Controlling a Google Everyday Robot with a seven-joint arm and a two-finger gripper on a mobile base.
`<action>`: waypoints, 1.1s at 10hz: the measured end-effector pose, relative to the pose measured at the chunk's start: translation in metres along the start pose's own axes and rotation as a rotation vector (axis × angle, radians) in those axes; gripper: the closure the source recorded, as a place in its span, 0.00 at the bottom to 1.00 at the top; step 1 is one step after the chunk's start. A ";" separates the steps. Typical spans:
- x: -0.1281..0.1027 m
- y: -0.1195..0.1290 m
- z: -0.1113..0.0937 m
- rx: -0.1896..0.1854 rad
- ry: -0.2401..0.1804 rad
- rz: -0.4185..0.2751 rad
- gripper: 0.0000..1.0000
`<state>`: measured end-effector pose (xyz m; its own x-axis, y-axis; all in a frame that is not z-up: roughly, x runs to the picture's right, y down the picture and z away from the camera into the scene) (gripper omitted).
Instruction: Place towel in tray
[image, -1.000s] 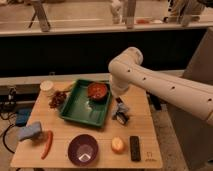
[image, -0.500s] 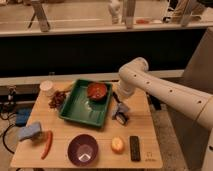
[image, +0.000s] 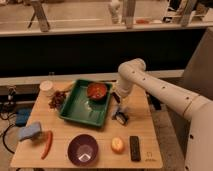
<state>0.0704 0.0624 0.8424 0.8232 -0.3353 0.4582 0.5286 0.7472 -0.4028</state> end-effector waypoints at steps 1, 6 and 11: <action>-0.004 -0.001 0.003 -0.010 -0.004 -0.006 0.20; -0.009 0.011 0.032 -0.098 -0.024 0.015 0.20; 0.001 0.032 0.037 -0.116 -0.039 0.090 0.20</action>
<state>0.0809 0.1075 0.8597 0.8610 -0.2457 0.4452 0.4749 0.7016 -0.5313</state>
